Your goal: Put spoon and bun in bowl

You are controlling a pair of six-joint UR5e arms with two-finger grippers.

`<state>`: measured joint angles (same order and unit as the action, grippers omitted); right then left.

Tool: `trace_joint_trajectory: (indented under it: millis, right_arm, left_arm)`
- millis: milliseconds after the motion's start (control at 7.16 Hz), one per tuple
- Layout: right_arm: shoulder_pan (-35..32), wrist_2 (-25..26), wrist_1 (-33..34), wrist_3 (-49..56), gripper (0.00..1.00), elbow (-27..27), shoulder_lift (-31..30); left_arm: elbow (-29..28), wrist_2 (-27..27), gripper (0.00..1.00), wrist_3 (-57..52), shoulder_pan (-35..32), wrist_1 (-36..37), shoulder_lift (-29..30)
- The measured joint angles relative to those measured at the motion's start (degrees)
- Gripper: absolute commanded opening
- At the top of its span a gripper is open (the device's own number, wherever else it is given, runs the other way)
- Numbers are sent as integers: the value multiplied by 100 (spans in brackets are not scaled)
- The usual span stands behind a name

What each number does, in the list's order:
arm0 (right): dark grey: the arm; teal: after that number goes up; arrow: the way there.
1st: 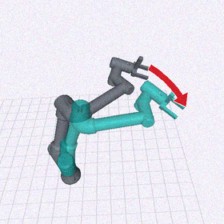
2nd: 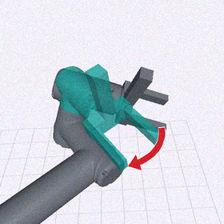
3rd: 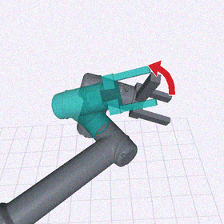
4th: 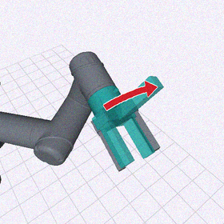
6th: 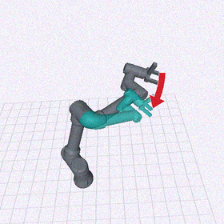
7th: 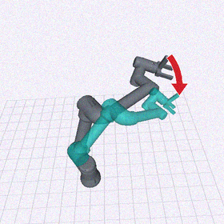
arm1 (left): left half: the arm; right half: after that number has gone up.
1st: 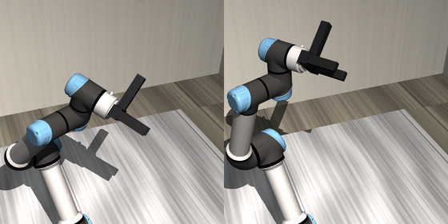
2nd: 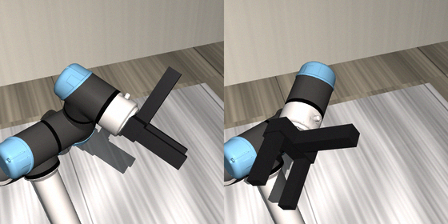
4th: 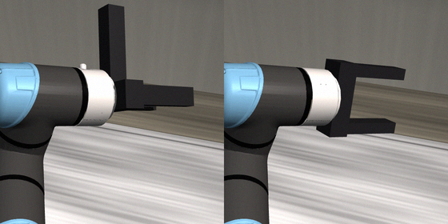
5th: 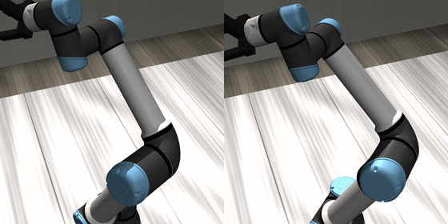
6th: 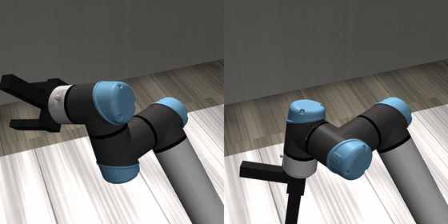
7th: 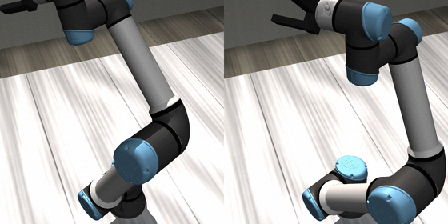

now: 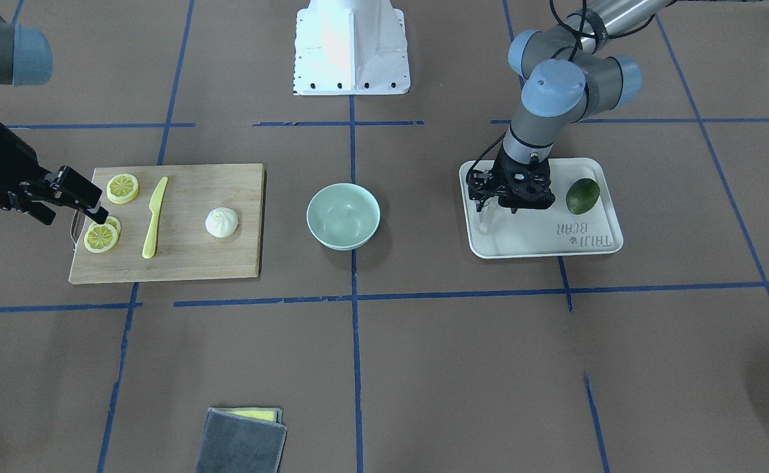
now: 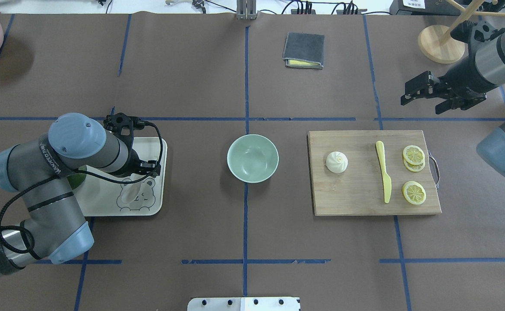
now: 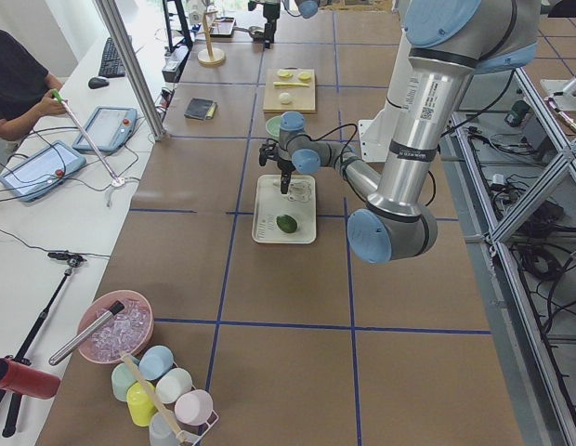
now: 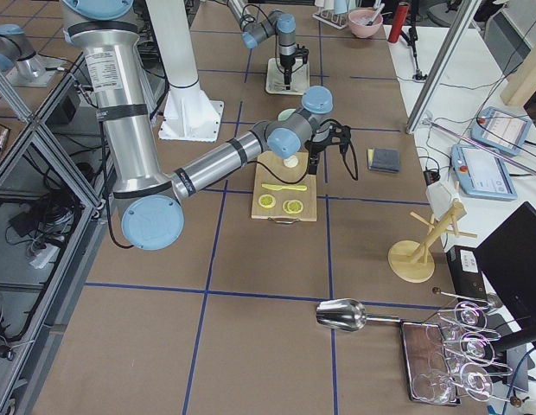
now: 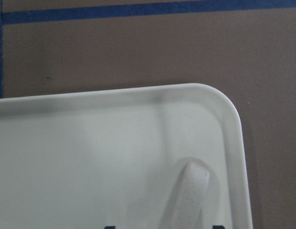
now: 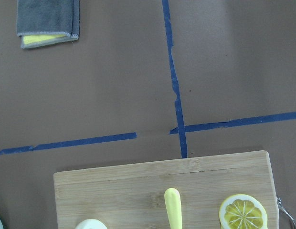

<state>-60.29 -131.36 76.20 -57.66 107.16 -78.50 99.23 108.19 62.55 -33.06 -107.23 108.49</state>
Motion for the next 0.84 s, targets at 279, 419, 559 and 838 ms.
trace_joint_trajectory:
  millis: [279, 419, 559, 838]
  right_arm:
    - [0, 1, 0, 0, 100, 16, -17]
    - [0, -2, 0, 0, 100, 26, -27]
    - [0, -3, 0, 0, 100, 29, -29]
    - [0, -4, 0, 0, 100, 32, -24]
  left_arm:
    - [-39, 0, 56, 5, 95, 0, 4]
    - [-40, -1, 49, 7, 112, 0, 4]
    - [-32, 1, 45, 3, 115, -1, 4]
    - [4, 3, 29, -4, 116, 3, -10]
